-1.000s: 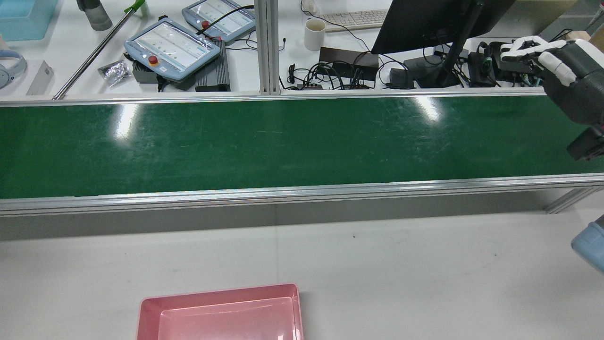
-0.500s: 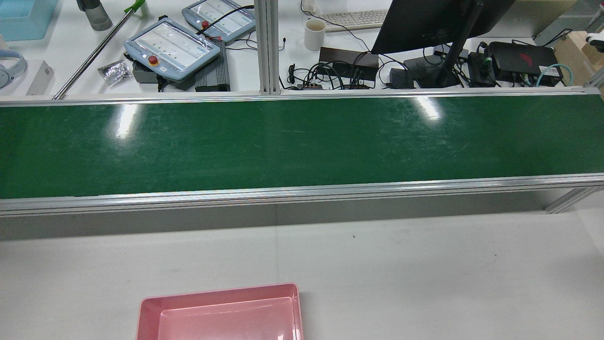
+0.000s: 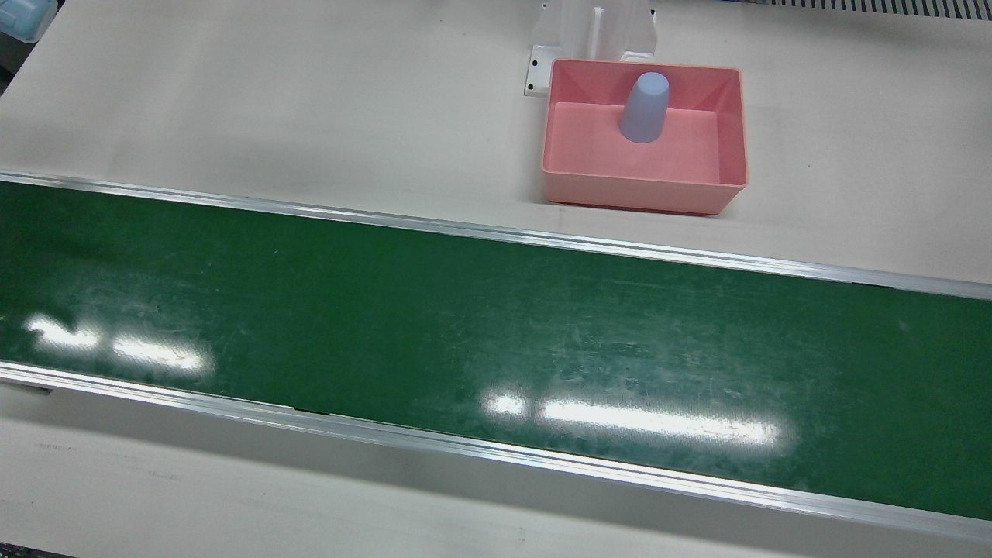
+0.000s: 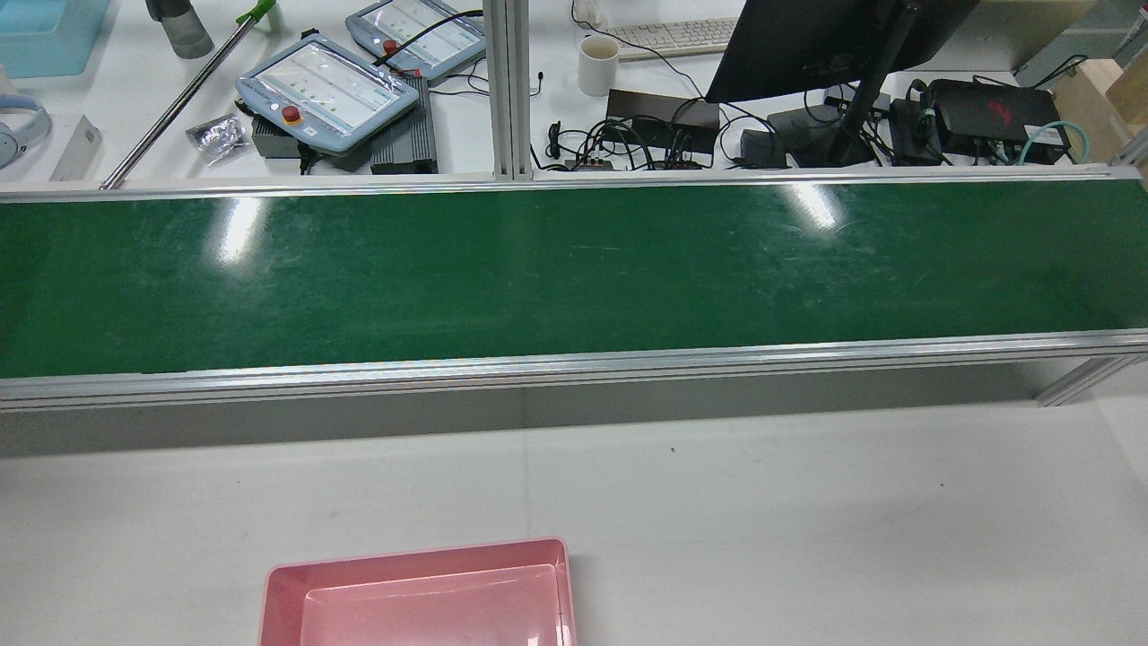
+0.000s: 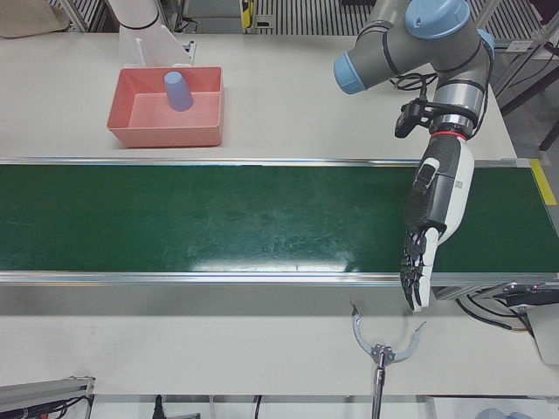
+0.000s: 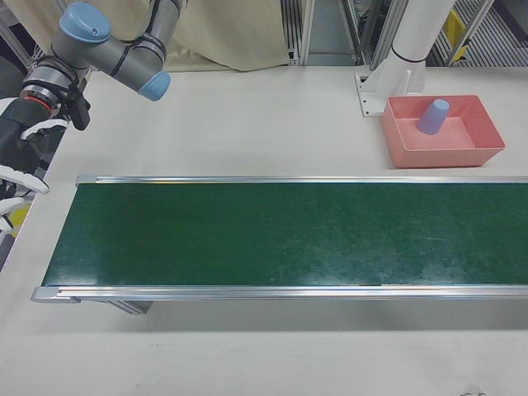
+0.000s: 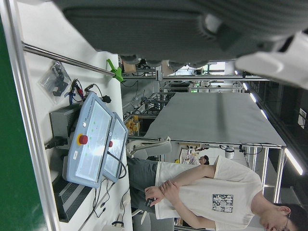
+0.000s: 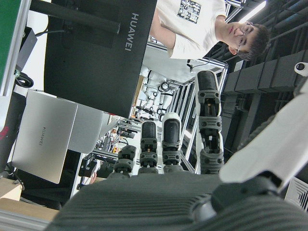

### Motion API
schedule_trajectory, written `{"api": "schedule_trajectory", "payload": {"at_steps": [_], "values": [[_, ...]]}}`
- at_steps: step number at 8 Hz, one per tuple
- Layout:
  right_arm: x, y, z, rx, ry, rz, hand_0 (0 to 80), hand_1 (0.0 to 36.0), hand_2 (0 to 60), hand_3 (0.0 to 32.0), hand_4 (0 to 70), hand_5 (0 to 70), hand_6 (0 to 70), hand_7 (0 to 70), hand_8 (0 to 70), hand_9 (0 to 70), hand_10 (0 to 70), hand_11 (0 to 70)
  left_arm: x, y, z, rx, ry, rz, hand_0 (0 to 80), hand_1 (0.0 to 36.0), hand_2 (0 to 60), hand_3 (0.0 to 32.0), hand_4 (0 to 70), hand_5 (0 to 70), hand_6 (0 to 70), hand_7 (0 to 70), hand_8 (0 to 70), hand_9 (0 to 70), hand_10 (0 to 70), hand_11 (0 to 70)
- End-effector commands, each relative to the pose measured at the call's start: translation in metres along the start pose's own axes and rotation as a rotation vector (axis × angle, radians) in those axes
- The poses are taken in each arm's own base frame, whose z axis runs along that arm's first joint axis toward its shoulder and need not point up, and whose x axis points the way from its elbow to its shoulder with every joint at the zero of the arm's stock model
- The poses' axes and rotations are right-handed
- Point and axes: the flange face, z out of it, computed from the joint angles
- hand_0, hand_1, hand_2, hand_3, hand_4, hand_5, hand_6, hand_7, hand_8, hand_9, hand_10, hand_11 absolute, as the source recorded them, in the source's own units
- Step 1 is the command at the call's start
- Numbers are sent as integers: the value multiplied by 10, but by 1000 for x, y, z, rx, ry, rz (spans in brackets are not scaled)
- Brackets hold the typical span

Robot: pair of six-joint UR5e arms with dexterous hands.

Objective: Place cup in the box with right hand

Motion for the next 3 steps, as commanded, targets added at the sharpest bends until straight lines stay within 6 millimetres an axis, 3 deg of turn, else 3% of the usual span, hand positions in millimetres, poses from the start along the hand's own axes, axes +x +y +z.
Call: {"api": "schedule_trajectory", "payload": {"at_steps": [1, 3], "values": [[4, -5, 4, -5, 7, 1, 349, 0, 65, 0, 700, 0, 136, 624, 127, 291, 87, 117, 0, 0, 0, 0, 0, 0, 0, 0, 0, 0, 0, 0, 0, 0, 0, 0, 0, 0], [7, -3, 7, -8, 13, 1, 379, 0, 52, 0, 700, 0, 138, 633, 129, 294, 81, 109, 0, 0, 0, 0, 0, 0, 0, 0, 0, 0, 0, 0, 0, 0, 0, 0, 0, 0]]}}
